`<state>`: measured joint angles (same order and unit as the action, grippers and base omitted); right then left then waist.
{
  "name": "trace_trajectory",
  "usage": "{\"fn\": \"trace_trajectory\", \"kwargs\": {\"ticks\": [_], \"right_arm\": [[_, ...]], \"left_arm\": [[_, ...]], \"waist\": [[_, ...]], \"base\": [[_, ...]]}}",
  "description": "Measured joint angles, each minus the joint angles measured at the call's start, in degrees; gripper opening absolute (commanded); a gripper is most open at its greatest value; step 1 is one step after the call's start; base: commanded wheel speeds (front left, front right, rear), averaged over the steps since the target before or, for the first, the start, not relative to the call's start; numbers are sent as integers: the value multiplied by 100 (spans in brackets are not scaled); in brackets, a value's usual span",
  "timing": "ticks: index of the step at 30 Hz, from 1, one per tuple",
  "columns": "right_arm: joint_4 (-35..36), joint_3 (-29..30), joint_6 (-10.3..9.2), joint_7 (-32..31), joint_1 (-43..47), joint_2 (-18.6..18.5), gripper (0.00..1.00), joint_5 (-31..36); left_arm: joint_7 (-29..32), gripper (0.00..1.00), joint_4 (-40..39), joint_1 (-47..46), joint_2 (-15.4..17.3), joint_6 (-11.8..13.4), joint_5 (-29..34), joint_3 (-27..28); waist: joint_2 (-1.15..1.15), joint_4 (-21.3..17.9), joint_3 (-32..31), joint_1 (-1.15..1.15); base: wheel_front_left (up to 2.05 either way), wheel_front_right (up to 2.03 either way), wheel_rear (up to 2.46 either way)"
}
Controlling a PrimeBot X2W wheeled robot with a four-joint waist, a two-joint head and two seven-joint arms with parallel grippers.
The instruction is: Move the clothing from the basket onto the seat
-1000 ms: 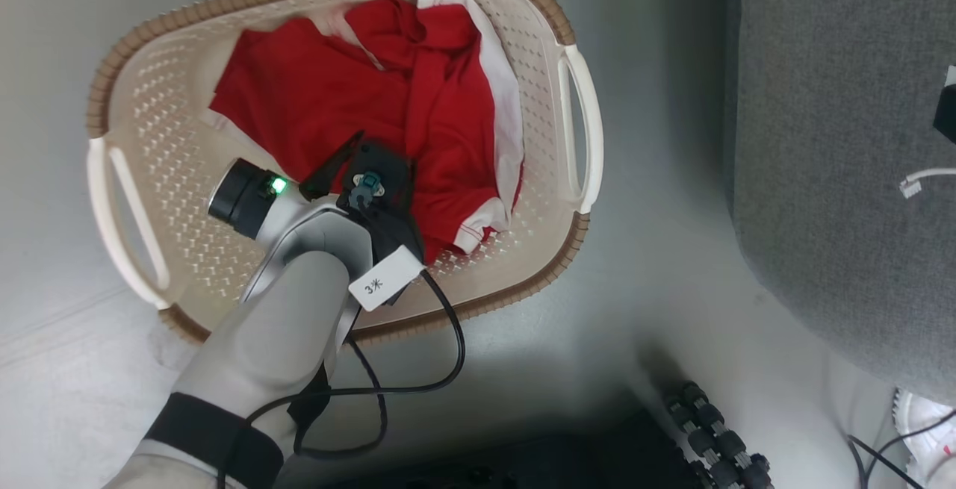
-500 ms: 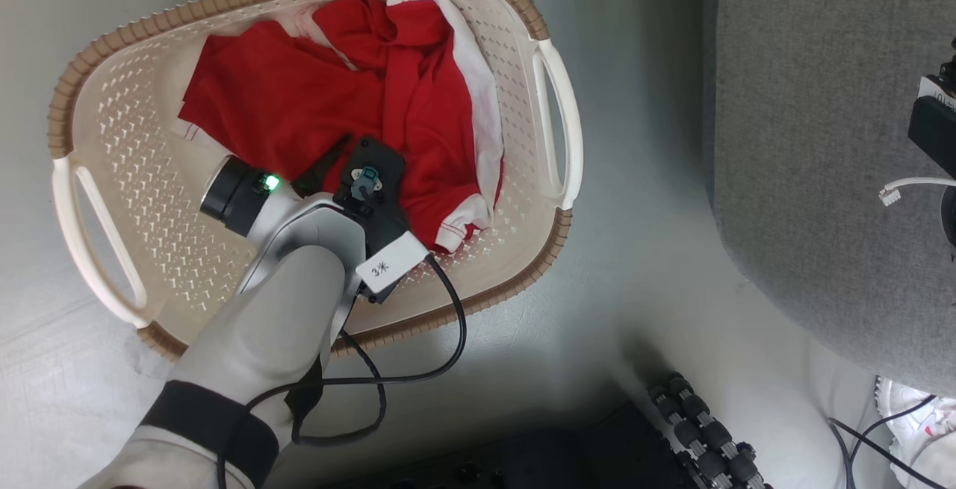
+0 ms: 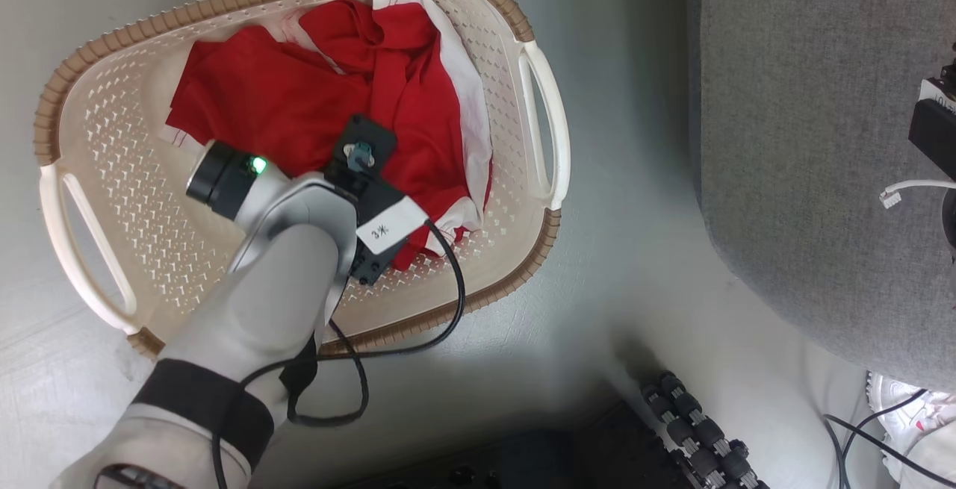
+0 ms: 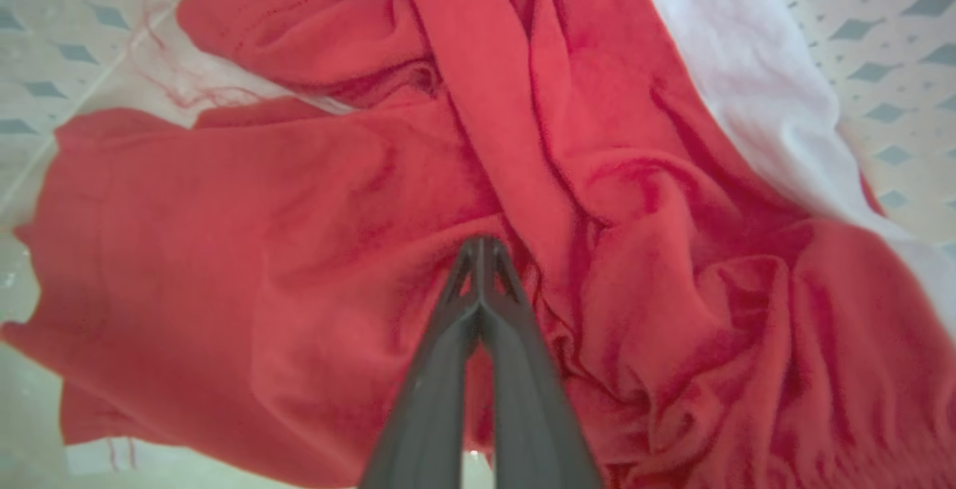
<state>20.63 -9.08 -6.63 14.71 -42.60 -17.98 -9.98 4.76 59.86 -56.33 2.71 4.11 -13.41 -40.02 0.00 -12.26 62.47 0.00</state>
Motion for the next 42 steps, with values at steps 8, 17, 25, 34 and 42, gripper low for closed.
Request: {"fn": "trace_trajectory", "kwargs": {"ticks": [8, 17, 25, 34, 42], "right_arm": [[-292, -4, 0, 1, -1, 58, 100, 0], [-743, -60, 44, 2, 65, 91, 100, -1], [-991, -27, 68, 2, 378, 76, 100, -1], [-1158, 137, 68, 2, 878, 53, 100, -5], [-1361, 171, 67, 2, 1335, 138, 100, -35]], "left_arm": [[-259, 0, -156, -157, 0, -16, -168, -44], [-890, 0, -510, 4, -1, -197, -523, -172], [-1622, 0, -764, 428, -2, -415, -691, -400], [-1876, 0, -1056, 884, -3, -570, -799, -413], [-1907, 0, -1440, 1256, 0, -615, -871, -238]], "waist": [[0, 56, -61, 0], [0, 181, -509, -1], [0, 355, -1086, -1], [0, 605, -1808, -1], [0, 796, -2488, -1]], "base": [[0, 0, 0], [0, 0, 0], [0, 0, 0], [0, 0, 0], [0, 0, 0]]}}
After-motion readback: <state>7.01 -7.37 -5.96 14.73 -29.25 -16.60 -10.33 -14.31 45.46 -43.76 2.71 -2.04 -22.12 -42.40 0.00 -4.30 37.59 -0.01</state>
